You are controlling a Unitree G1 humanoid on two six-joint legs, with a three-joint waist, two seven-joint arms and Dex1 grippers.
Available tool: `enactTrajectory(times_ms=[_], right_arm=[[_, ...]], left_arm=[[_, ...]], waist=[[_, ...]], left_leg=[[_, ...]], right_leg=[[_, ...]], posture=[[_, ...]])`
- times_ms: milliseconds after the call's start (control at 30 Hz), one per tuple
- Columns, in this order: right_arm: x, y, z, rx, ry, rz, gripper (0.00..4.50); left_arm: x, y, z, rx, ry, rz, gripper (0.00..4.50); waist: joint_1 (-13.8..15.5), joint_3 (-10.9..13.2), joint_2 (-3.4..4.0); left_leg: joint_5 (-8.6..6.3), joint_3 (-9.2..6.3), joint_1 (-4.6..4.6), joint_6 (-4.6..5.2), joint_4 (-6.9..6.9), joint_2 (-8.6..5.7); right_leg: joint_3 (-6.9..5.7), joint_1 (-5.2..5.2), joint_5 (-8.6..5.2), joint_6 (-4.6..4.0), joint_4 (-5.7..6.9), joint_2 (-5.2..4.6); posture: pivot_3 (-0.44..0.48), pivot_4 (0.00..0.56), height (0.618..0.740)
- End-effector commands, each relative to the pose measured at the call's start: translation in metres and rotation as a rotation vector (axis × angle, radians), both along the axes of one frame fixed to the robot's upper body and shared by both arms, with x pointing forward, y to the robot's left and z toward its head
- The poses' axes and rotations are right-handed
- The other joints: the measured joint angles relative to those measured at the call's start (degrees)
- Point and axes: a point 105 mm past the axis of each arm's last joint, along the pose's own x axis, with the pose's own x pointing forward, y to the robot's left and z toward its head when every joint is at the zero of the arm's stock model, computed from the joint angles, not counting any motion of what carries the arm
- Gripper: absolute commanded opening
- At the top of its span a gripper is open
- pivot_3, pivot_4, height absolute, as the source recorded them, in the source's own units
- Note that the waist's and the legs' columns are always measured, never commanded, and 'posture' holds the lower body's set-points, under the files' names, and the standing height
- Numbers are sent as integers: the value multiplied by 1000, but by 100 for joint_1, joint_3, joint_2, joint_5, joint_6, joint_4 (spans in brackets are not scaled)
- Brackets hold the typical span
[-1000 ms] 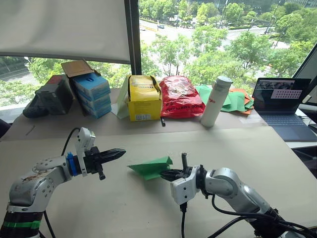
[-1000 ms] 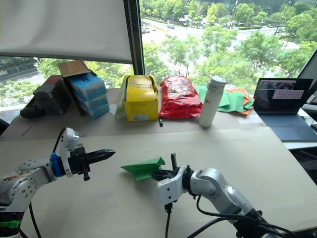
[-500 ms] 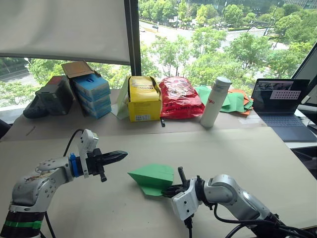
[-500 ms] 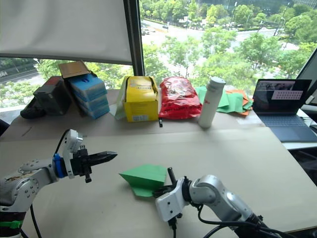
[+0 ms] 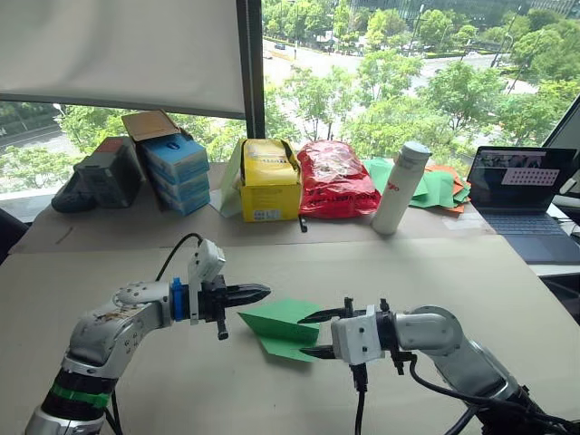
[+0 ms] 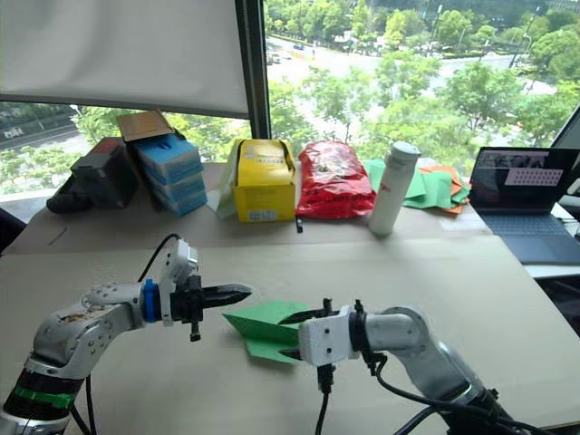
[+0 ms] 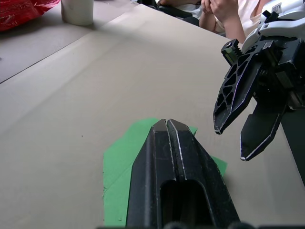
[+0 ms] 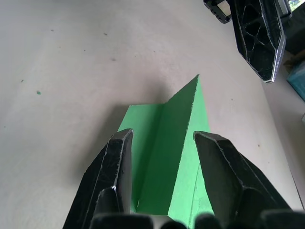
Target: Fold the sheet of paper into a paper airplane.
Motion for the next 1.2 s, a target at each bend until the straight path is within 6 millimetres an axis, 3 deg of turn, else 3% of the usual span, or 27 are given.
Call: enactTrajectory(times_ms=[33, 233, 533, 633, 767, 900, 1200], right_arm=[[5, -2, 15, 86, 55, -66, 2279], [38, -21, 18, 180, 131, -276, 2279], [58, -37, 12, 207, 178, -400, 2279], [56, -37, 9, 202, 192, -395, 2279], [22, -16, 14, 224, 261, -204, 2279], [3, -8, 7, 182, 279, -115, 2279], [-3, 5, -25, 180, 445, -173, 2279]], left_arm=[[8, -6, -5, 66, -54, -6, 0], [3, -3, -32, 204, -70, -61, 0], [-10, 0, -39, 253, -86, -102, 0], [-13, 0, -42, 252, -74, -102, 0], [-15, -3, -38, 227, -79, -101, 0], [-15, -3, -36, 227, -81, -99, 0], [-4, -1, -26, 239, -124, -90, 0]], waist=[[-10, -1, -1], [-3, -1, -1], [-2, -1, 0], [0, 0, 0], [6, 0, 0], [4, 0, 0], [5, 0, 0]], left_leg=[[0, 1, 0, 0, 1, 0], [-15, 2, -2, 26, 2, -1], [-16, 3, -8, 28, 7, 0], [-18, 3, -8, 31, 7, 0], [-23, 1, -9, 40, 7, 1], [-30, 0, -8, 52, 8, 1], [-31, 1, -7, 53, 17, 0]], right_leg=[[-1, 0, 0, 0, 0, 2], [-3, -3, 0, 0, 1, 4], [-4, -5, 1, 3, -1, 1], [-4, -5, 1, 3, -1, 0], [-3, -5, 1, 3, -1, 0], [-3, -2, 1, 4, -1, 0], [-19, -1, 2, 7, 2, 1]], posture=[[0, 150, 740], [0, 150, 740], [0, 150, 740], [0, 150, 740], [0, 150, 740], [0, 150, 740], [0, 150, 740]])
